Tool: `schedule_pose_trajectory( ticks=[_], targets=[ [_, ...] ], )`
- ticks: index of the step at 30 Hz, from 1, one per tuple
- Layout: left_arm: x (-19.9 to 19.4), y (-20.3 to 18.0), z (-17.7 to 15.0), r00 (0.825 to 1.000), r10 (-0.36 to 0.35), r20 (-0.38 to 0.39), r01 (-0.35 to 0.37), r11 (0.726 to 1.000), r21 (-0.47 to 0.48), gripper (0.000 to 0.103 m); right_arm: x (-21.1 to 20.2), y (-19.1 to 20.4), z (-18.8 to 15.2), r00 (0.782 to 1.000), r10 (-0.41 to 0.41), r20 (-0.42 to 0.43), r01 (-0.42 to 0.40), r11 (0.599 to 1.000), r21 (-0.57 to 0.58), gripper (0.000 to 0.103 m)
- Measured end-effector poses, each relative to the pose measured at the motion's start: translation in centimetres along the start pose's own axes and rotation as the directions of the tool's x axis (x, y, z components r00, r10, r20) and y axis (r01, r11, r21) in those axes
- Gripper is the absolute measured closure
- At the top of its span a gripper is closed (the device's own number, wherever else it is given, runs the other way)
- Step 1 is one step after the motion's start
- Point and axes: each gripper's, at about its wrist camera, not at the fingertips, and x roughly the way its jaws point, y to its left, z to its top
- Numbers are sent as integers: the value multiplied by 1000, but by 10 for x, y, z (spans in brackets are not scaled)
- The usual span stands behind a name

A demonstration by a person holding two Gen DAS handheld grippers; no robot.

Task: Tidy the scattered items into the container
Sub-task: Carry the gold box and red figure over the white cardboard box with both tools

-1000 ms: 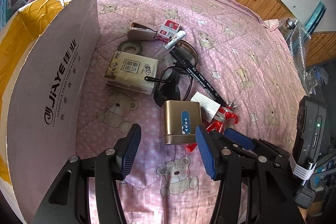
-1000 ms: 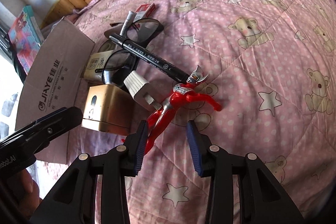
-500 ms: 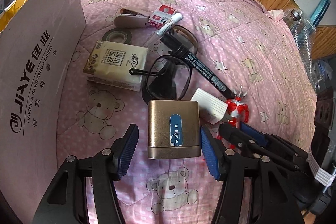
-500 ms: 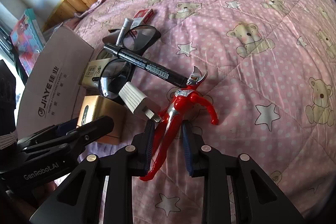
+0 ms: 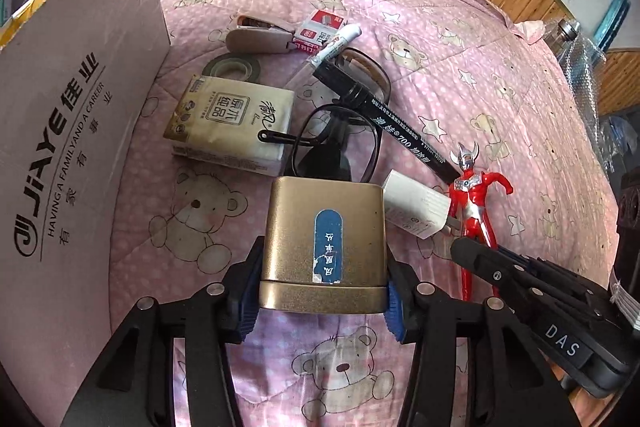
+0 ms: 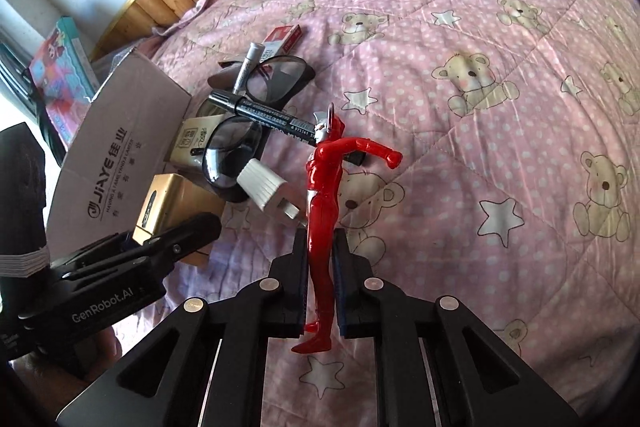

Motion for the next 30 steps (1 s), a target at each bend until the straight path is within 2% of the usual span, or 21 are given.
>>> schedule_pose_trajectory(
  ticks=[16, 30],
  targets=[
    [-100, 9, -6, 990, -21, 139, 27, 999, -38, 52, -73, 61, -14, 992, 64, 112, -51, 993, -110, 92],
    [-182, 29, -18, 965, 4, 262, 14, 998, -68, 52, -107, 122, -19, 974, 160, 163, -125, 971, -206, 92]
  ],
)
